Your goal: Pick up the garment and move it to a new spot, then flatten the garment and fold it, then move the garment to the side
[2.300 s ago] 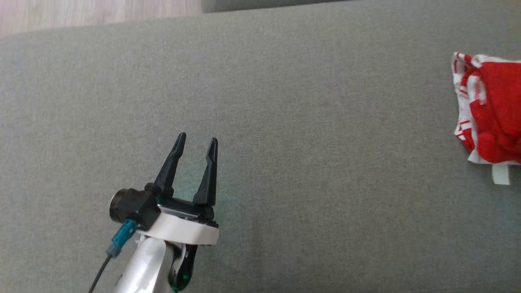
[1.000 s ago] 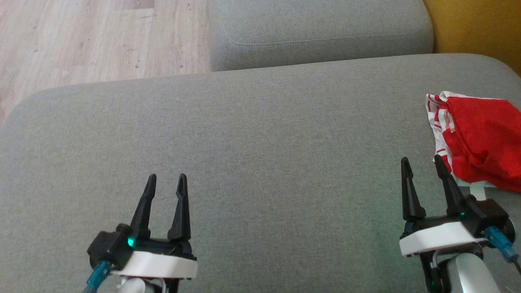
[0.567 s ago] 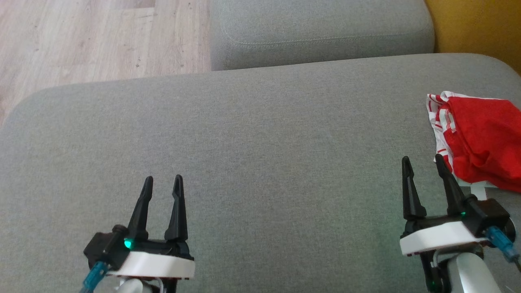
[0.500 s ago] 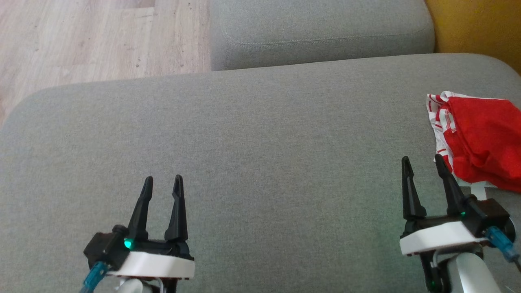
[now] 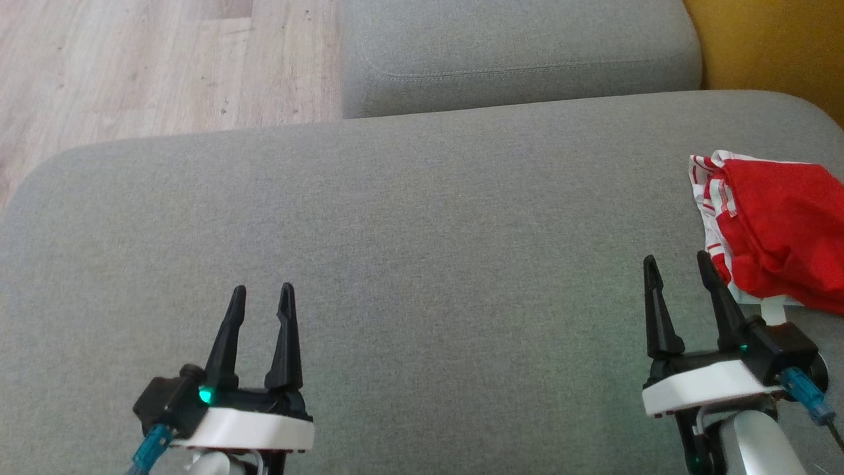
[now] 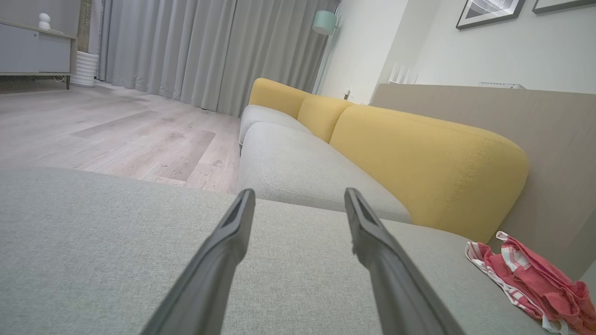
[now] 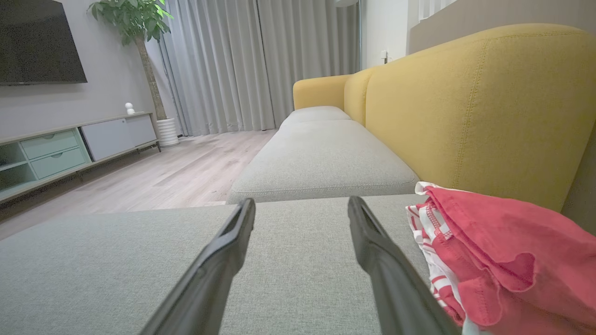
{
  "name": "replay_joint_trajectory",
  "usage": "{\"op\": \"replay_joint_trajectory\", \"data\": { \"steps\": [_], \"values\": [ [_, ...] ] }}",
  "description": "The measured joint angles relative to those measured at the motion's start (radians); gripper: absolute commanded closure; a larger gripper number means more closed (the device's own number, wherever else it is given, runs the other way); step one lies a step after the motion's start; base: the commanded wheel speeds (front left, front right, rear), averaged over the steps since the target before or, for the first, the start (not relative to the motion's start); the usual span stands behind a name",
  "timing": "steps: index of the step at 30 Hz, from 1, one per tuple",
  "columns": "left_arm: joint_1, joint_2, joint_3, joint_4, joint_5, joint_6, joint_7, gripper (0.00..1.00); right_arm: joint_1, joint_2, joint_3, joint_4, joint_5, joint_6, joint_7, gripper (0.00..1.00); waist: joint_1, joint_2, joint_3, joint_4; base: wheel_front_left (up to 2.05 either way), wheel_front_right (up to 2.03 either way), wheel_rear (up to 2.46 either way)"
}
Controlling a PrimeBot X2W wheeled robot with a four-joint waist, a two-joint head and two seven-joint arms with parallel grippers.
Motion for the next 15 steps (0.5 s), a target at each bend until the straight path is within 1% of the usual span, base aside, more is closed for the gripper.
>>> {"op": "replay_joint_trajectory", "data": {
  "steps": [3,4,9,15],
  "values": [
    [0.004,0.0,0.001,-0.007,-0.01,0.0,0.0,0.0,0.0,0.0,0.001,0.002,0.0,0.0,0.0,0.0,0.0,0.0,-0.002,0.001,0.0,0.0,0.0],
    [0.007,0.0,0.0,-0.005,-0.01,0.0,0.0,1.0,0.001,0.0,0.002,0.007,0.0,0.0,0.0,1.0,0.0,0.0,-0.002,0.001,0.0,0.0,0.0],
    [0.06,-0.001,-0.003,0.072,-0.013,0.0,0.001,1.0,0.045,0.001,0.006,0.086,0.002,0.0,0.004,1.0,0.0,0.0,-0.002,0.001,0.0,0.0,0.0],
    [0.073,0.0,-0.001,0.079,-0.073,0.0,0.017,1.0,0.055,0.001,0.004,0.091,0.072,0.0,0.015,1.0,0.0,0.0,-0.001,0.0,0.0,0.0,0.0]
  ]
}}
